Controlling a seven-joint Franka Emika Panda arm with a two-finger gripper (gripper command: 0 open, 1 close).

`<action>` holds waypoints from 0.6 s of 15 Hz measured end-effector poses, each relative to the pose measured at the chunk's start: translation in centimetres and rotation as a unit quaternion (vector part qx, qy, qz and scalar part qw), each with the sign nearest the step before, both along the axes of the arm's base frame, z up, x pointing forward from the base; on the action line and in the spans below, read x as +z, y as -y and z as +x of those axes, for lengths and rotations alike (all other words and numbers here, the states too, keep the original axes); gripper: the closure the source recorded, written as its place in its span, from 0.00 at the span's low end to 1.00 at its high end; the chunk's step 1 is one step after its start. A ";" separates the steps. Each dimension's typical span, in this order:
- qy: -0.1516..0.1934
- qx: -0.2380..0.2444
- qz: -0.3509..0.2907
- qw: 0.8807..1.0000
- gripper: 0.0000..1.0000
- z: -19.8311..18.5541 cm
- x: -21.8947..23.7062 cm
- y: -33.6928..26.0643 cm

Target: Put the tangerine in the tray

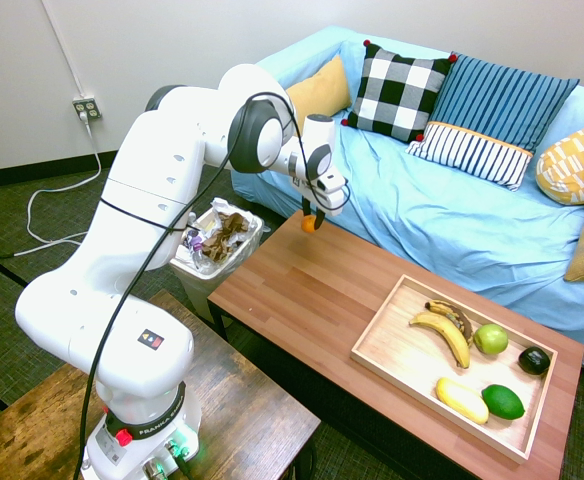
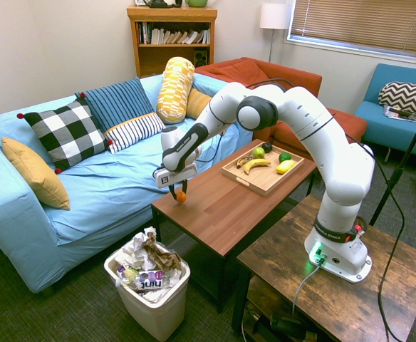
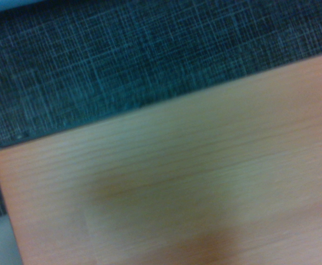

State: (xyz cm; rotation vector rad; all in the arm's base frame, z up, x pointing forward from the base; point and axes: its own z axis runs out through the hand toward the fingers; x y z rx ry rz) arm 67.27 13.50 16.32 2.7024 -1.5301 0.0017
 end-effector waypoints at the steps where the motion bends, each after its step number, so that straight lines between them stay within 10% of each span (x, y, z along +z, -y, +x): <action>1: 0.011 -0.009 -0.001 1.000 1.00 0.3 2.6 1.5; 9: 0.048 -0.130 0.009 0.990 1.00 -3.5 14.8 25.0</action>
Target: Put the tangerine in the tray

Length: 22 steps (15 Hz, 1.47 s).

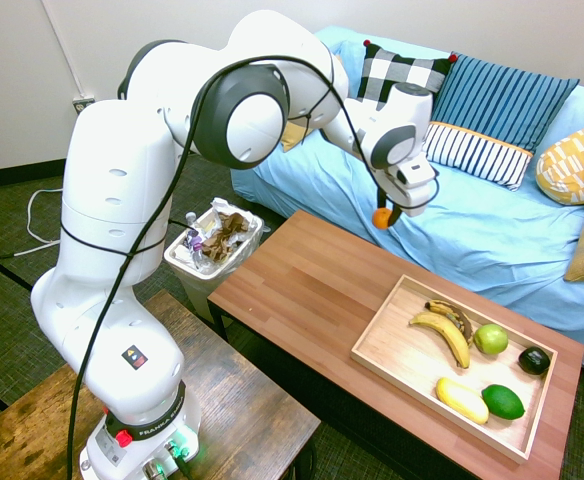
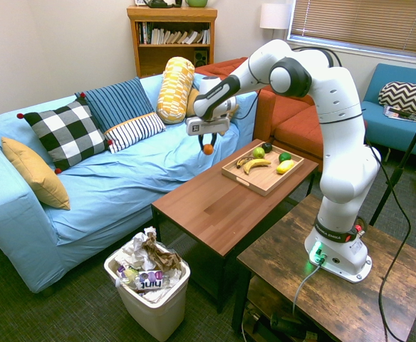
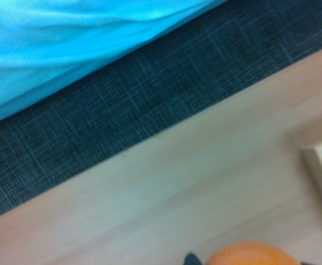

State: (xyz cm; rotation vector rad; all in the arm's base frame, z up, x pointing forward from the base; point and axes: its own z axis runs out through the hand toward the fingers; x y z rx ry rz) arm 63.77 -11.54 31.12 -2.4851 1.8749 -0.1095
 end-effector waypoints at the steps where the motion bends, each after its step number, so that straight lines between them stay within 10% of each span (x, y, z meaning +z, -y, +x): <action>1: -0.004 -0.015 -0.003 1.000 1.00 -1.0 0.4 3.1; 9: -0.055 -0.061 0.000 0.997 1.00 -5.9 -4.2 15.0; 22: -0.149 -0.081 0.019 0.985 1.00 -8.5 -20.1 17.6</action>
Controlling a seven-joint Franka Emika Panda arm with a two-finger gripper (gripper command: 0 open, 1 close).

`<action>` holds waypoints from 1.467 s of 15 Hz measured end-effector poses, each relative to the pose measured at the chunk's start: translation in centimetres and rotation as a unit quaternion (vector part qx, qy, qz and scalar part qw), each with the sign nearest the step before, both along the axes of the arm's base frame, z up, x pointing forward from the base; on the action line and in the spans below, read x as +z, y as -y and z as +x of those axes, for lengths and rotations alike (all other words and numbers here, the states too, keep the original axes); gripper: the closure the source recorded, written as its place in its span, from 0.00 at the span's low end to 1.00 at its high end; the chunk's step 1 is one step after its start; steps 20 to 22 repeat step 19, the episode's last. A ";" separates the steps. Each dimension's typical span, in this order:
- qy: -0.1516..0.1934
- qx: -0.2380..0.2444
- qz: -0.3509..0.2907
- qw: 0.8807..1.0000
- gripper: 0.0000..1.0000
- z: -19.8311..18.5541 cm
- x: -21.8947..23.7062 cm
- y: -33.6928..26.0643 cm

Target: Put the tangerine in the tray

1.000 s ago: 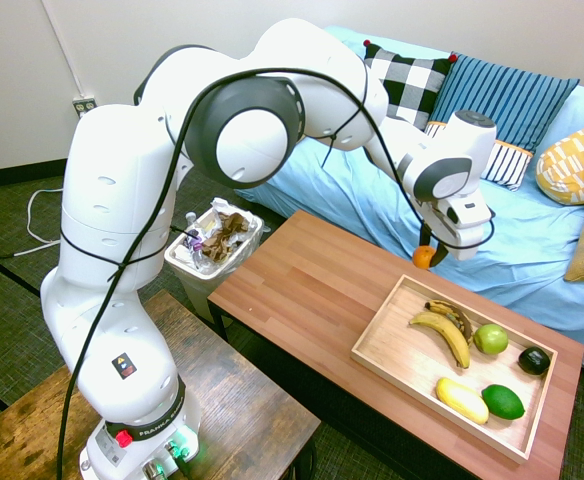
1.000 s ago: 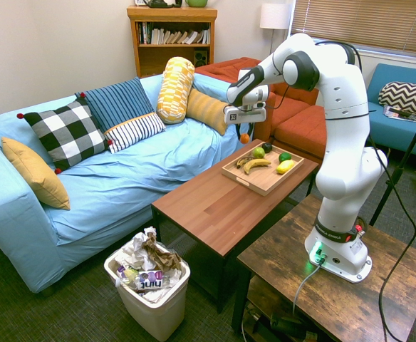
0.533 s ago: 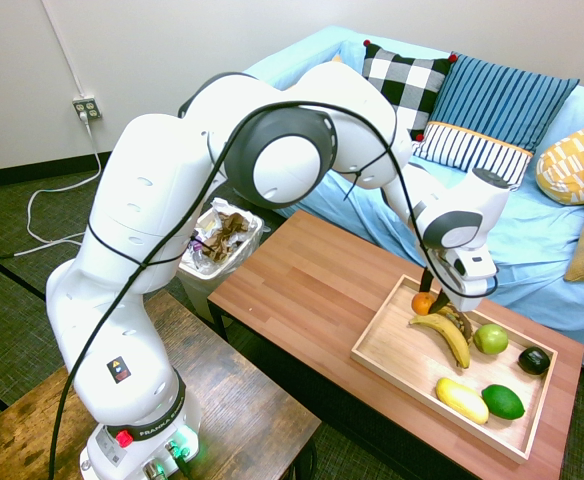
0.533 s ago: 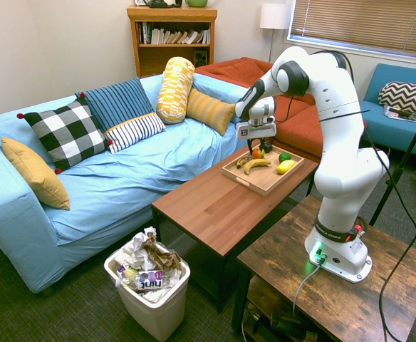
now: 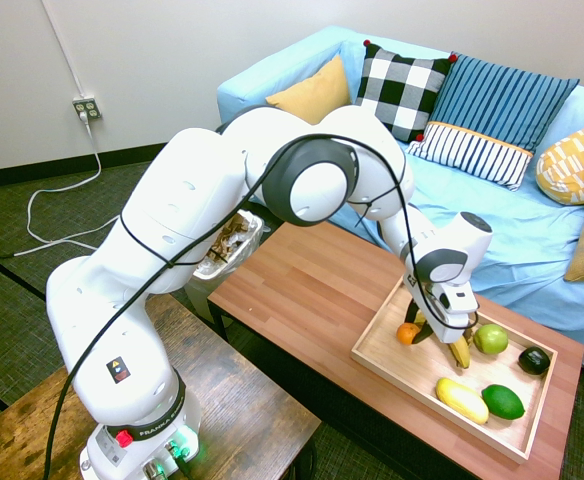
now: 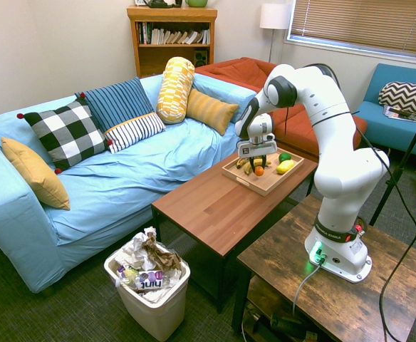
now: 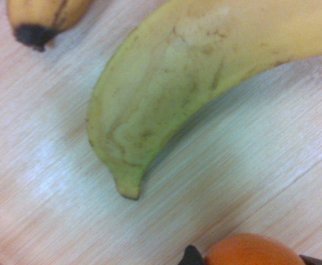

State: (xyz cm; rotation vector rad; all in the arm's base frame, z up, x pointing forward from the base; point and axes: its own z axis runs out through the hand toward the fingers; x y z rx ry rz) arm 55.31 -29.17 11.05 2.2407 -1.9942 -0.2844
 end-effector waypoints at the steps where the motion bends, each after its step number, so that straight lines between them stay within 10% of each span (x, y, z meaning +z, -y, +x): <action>1: -0.002 0.000 -0.001 1.000 1.00 0.1 -0.7 0.2; 2: -0.003 0.000 -0.001 1.000 0.00 0.3 -1.1 0.3; 22: 0.012 0.006 -0.006 1.000 0.00 0.2 2.7 1.8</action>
